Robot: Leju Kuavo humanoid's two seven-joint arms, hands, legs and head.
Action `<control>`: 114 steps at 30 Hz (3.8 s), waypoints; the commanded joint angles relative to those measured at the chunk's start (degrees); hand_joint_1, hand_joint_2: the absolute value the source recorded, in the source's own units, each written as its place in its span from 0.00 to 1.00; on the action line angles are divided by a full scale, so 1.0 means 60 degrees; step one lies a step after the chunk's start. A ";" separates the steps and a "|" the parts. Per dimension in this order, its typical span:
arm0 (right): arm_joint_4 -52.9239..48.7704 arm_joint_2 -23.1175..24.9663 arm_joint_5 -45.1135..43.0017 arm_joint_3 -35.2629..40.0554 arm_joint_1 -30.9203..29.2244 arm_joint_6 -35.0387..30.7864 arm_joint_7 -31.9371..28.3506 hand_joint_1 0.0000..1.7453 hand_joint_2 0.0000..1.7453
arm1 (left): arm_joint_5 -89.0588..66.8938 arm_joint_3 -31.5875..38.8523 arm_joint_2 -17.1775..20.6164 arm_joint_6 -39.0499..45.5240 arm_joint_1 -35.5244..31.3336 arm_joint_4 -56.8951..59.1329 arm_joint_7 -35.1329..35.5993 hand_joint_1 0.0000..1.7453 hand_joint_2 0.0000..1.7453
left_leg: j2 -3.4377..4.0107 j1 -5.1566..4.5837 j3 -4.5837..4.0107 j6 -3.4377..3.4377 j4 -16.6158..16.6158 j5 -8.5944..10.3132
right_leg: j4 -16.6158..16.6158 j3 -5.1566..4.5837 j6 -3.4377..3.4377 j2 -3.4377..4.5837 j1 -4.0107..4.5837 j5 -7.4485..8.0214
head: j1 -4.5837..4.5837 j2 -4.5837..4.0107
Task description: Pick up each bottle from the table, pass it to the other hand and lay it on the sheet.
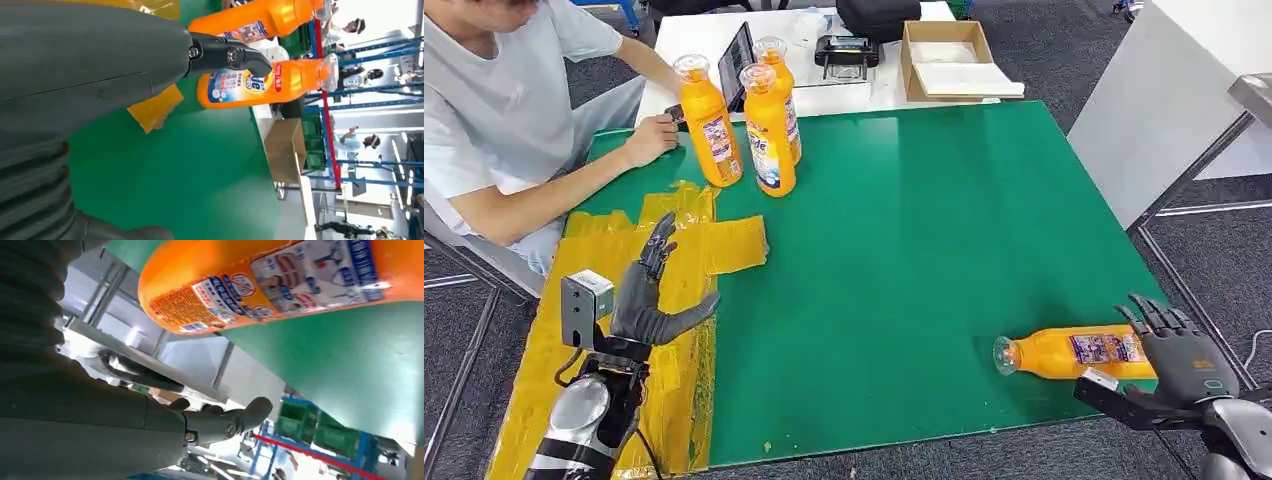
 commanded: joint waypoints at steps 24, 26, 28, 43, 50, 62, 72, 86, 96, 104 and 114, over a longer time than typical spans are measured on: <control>0.3165 -0.0237 -0.1209 0.1803 -0.2164 0.1974 -0.0338 0.00 1.00 | 0.0403 -0.0096 0.0108 -0.0045 -0.0093 0.0731 0.0097 0.00 1.00 | 0.0014 0.0012 0.0038 -0.0018 -0.0009 -0.0008 | -0.0020 0.0041 -0.0015 0.0008 0.0013 0.0001 | 0.0000 0.0000; 0.3161 -0.0222 -0.1216 0.1826 -0.2164 0.1969 -0.0337 0.00 1.00 | 0.0404 -0.0100 0.0109 -0.0045 -0.0097 0.0733 0.0097 0.00 1.00 | 0.0007 0.0013 0.0036 -0.0018 -0.0008 -0.0007 | -0.0020 0.0041 -0.0016 0.0002 0.0014 0.0001 | 0.0004 0.0000; 0.3161 -0.0222 -0.1216 0.1826 -0.2164 0.1969 -0.0337 0.00 1.00 | 0.0404 -0.0100 0.0109 -0.0045 -0.0097 0.0733 0.0097 0.00 1.00 | 0.0006 0.0018 0.0052 -0.0025 -0.0008 -0.0015 | -0.0023 0.0060 -0.0022 0.0002 0.0019 -0.0005 | 0.0000 0.0000; 0.3649 -0.0238 -0.1537 0.2465 -0.2508 0.2175 -0.0262 0.05 1.00 | 0.0471 -0.0203 0.0126 -0.0066 -0.0150 0.0892 0.0079 0.00 1.00 | 0.0008 0.0018 0.0052 -0.0025 -0.0008 -0.0013 | -0.0023 0.0059 -0.0022 0.0003 0.0019 -0.0002 | 0.0000 0.0000; 0.4082 -0.0207 -0.1505 0.2928 -0.2785 0.2105 -0.0305 0.94 1.00 | 0.0514 -0.0236 0.0126 -0.0069 -0.0163 0.0996 0.0069 0.00 1.00 | 0.0026 0.0026 0.0064 -0.0027 -0.0008 -0.0010 | -0.0032 0.0068 -0.0024 0.0003 0.0027 0.0005 | 0.0007 0.0000; 0.3489 0.0170 -0.1035 0.2737 -0.2733 0.1104 -0.0373 1.00 1.00 | 0.0552 -0.0170 0.0051 -0.0097 -0.0104 0.0801 0.0129 0.00 1.00 | 0.0024 0.0022 0.0073 -0.0026 -0.0007 -0.0008 | -0.0025 0.0075 -0.0022 0.0003 0.0023 0.0009 | 0.0004 0.0000; 0.1424 0.2523 -0.2830 0.0864 -0.2181 -0.0908 -0.1355 1.00 1.00 | 0.0382 -0.0552 0.0246 -0.0483 0.0055 0.0369 0.0520 0.00 1.00 | 0.0023 0.0019 0.0061 -0.0026 -0.0008 -0.0005 | -0.0017 0.0059 -0.0020 0.0010 0.0021 0.0010 | 0.0004 0.0000; 0.0459 0.4976 -0.5987 0.0359 -0.2107 -0.2262 -0.2676 1.00 1.00 | -0.0100 -0.1563 0.0635 -0.1138 -0.0353 0.0208 0.0564 0.00 1.00 | 0.0010 0.0032 0.0048 -0.0028 0.0000 -0.0003 | -0.0005 0.0049 -0.0024 -0.0002 0.0029 -0.0001 | 0.0011 0.0000; 0.0474 0.4954 -0.6012 0.0344 -0.2091 -0.2276 -0.2705 1.00 1.00 | -0.0102 -0.1559 0.0638 -0.1138 -0.0349 0.0215 0.0564 0.00 1.00 | 0.0015 0.0033 0.0088 -0.0049 0.0012 -0.0030 | 0.0004 0.0089 -0.0043 0.0000 0.0032 -0.0022 | 0.0004 0.0000; 0.0474 0.4954 -0.6012 0.0344 -0.2091 -0.2276 -0.2705 1.00 1.00 | -0.0102 -0.1559 0.0638 -0.1138 -0.0349 0.0215 0.0564 0.00 1.00 | 0.0004 0.0014 0.0039 -0.0021 -0.0001 0.0000 | 0.0001 0.0036 -0.0019 -0.0004 0.0011 -0.0001 | 0.0004 0.0000; 0.0474 0.4954 -0.6012 0.0344 -0.2091 -0.2276 -0.2705 1.00 1.00 | -0.0102 -0.1559 0.0638 -0.1138 -0.0349 0.0215 0.0564 0.00 1.00 | 0.0009 0.0034 0.0089 -0.0048 0.0014 -0.0030 | 0.0002 0.0093 -0.0042 -0.0006 0.0033 -0.0023 | 0.0004 0.0000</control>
